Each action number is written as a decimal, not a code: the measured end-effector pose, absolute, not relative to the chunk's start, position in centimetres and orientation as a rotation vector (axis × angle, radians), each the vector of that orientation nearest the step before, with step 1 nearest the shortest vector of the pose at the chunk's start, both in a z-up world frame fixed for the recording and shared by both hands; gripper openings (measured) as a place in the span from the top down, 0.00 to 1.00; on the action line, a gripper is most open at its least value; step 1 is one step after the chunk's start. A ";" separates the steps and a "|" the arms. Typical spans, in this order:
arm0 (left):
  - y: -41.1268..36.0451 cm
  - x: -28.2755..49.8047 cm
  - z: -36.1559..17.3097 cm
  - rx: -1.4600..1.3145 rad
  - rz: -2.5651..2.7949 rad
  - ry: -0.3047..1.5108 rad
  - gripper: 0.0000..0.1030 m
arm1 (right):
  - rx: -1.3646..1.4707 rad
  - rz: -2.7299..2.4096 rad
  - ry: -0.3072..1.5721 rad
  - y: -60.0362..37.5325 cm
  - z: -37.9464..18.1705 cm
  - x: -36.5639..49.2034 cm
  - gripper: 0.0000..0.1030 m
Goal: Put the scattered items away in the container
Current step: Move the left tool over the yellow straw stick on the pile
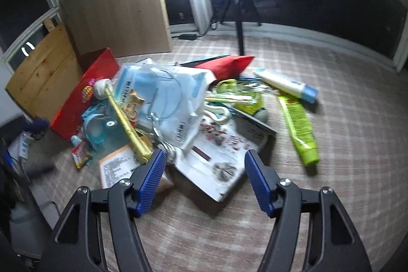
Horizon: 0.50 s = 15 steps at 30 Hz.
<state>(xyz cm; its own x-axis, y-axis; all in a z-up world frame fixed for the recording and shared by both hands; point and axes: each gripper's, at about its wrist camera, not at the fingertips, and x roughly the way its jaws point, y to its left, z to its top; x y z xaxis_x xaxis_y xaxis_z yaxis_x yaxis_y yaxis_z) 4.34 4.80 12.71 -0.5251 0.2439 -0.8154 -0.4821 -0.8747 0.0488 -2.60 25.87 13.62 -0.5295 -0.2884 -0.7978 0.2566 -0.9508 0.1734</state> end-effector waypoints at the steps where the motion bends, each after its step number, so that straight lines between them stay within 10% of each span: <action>1: 5.5 4.5 12.2 -1.225 2.384 0.384 0.14 | 1.311 -2.492 -0.042 25.5 13.4 -2.9 0.38; 15: 0.9 -6.6 11.1 -1.597 2.461 -0.264 0.17 | 1.362 -2.359 0.177 20.7 9.6 -5.8 0.50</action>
